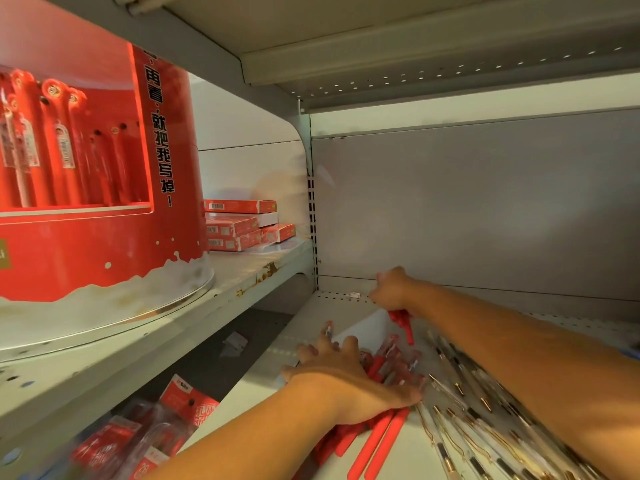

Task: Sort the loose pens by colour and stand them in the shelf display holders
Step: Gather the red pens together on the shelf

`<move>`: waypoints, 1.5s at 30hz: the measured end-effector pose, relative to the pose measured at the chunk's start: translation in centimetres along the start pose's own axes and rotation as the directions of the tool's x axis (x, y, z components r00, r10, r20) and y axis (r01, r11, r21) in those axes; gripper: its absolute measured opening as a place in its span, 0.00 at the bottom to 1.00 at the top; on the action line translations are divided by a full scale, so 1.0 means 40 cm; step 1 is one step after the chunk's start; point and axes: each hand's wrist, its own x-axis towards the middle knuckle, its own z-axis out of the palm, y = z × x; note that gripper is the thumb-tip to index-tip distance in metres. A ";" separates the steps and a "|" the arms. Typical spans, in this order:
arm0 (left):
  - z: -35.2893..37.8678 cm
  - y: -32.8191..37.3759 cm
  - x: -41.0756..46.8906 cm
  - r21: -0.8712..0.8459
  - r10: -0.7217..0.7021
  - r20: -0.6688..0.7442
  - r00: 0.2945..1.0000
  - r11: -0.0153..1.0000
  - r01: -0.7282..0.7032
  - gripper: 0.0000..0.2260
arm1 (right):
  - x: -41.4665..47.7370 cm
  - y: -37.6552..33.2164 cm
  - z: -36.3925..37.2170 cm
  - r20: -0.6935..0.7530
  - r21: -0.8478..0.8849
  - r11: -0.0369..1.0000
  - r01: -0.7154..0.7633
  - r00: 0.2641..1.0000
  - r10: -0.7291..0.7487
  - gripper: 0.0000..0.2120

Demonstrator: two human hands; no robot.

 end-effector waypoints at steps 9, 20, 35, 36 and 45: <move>0.022 -0.004 0.020 0.017 -0.047 -0.103 0.994 0.999 0.049 0.42 | -0.227 0.019 -0.028 0.192 0.121 0.992 0.039 0.979 -0.062 0.21; -0.001 -0.047 0.026 -0.213 0.172 -0.183 0.968 0.954 -0.210 0.28 | -0.336 0.009 0.027 0.353 0.388 0.913 -0.123 0.935 -0.024 0.08; 0.023 -0.065 0.003 0.089 0.338 0.027 0.941 0.937 -0.339 0.28 | -0.425 0.122 -0.030 0.121 -0.378 0.828 0.413 0.909 -0.398 0.05; 0.024 -0.061 -0.001 0.085 0.345 0.047 0.938 0.934 -0.348 0.27 | -0.427 0.134 -0.034 0.155 -0.405 0.795 0.451 0.891 -0.426 0.03; 0.000 -0.073 -0.031 0.093 0.389 0.105 0.915 0.912 -0.398 0.37 | -0.411 0.194 -0.058 0.409 -0.479 0.618 0.623 0.782 -0.471 0.41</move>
